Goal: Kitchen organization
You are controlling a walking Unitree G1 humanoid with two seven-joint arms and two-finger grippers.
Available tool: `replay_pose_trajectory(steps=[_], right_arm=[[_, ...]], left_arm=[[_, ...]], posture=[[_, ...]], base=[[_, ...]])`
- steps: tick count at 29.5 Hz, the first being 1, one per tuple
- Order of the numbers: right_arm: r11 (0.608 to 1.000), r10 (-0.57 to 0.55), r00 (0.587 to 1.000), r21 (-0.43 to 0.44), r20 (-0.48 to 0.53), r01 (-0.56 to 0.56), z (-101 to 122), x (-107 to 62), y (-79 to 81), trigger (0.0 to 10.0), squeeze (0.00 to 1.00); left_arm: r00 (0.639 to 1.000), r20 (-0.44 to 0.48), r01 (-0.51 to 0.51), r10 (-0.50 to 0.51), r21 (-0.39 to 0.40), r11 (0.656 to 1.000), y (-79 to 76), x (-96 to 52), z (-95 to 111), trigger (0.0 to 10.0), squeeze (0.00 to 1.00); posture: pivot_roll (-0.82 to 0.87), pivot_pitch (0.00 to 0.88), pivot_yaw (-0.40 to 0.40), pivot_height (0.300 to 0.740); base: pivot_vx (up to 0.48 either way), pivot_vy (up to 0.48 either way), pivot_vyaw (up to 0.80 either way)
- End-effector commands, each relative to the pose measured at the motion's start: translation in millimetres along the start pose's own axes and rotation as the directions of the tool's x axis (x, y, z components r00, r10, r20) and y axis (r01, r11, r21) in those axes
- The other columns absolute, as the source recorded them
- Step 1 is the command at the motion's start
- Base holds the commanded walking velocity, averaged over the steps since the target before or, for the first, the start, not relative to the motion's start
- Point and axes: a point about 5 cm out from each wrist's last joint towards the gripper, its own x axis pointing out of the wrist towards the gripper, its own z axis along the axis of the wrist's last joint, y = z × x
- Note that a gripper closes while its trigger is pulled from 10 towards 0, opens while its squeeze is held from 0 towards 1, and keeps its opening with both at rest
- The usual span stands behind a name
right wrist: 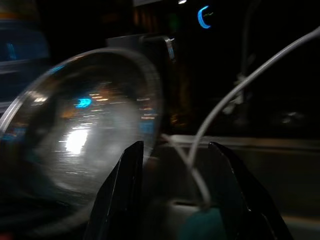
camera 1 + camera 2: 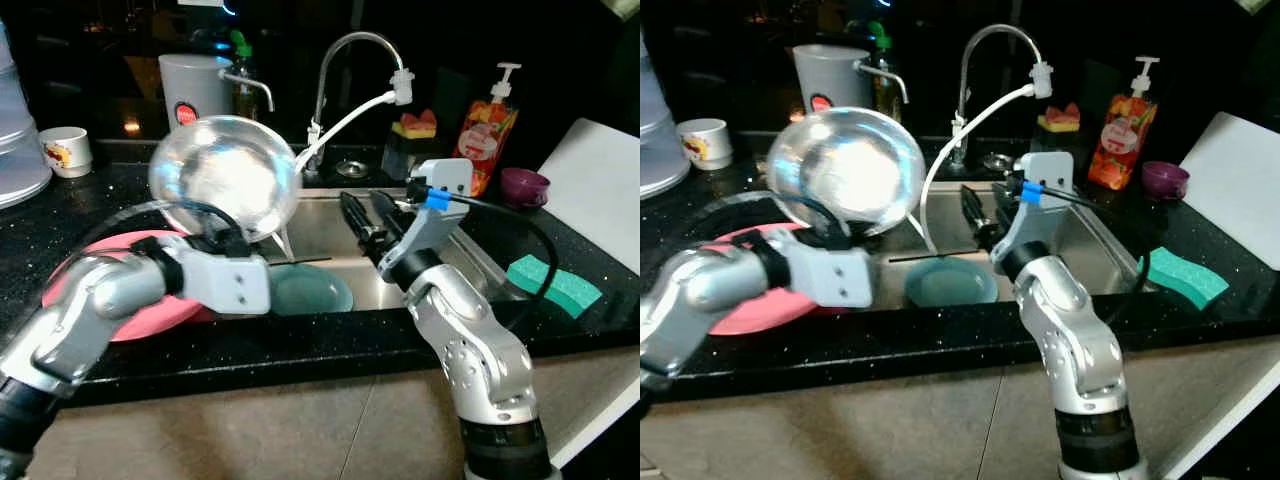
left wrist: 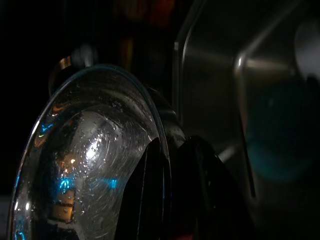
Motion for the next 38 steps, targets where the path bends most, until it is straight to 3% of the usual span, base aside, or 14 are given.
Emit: replay_pose_trajectory(steps=[1, 6, 22, 23, 31, 38], right_arm=[[0.998, 0.024, 0.999, 0.067, -0.033, -0.021, -3, 0.8, 0.4, 10.0, 0.0], [0.992, 0.05, 0.998, 0.118, -0.045, -0.044, -3, 1.6, 2.8, 10.0, 0.0], [0.99, -0.049, 0.982, 0.122, -0.181, 0.072, -20, 6.4, -11.9, 10.0, 0.0], [0.988, -0.055, 0.982, 0.13, -0.183, 0.08, -21, 6.9, -12.6, 0.1, 0.0], [0.982, -0.053, 0.985, 0.17, -0.165, 0.081, -20, 8.8, -12.4, 0.0, 0.0], [0.98, -0.044, 0.987, 0.185, -0.153, 0.073, -17, 9.1, -11.0, 0.0, 0.0]], left_arm=[[0.998, 0.062, 0.008, -0.012, 0.071, 0.997, -3.8, 8.2, 9, 10.0, 0.0], [0.993, 0.121, -0.008, -0.006, 0.118, 0.993, -3.1, 16.4, 15, 10.0, 0.0], [0.978, 0.208, -0.038, -0.004, 0.199, 0.979, -4.4, 24.8, 23, 10.0, 0.0], [0.978, 0.21, -0.037, -0.006, 0.201, 0.979, -5.4, 25.4, 23, 10.0, 0.0], [0.98, 0.198, -0.049, 0.005, 0.215, 0.975, -10.4, 28.7, 21, 10.0, 0.0], [0.984, 0.178, -0.048, 0.015, 0.182, 0.982, -12.0, 29.6, 17, 10.0, 0.0]], posture=[[0.08, 0.061, -0.091, 0.74], [0.06, 0.057, -0.092, 0.74], [0.07, 0.056, -0.106, 0.74], [0.06, 0.055, -0.106, 0.74], [0.06, 0.055, -0.107, 0.74], [0.06, 0.055, -0.109, 0.74]], base=[[0.0, 0.0, 0.0], [0.0, 0.0, 0.0], [0.0, 0.0, 0.0], [0.0, 0.0, 0.0], [0.0, 0.0, 0.0], [0.0, 0.0, 0.0]])
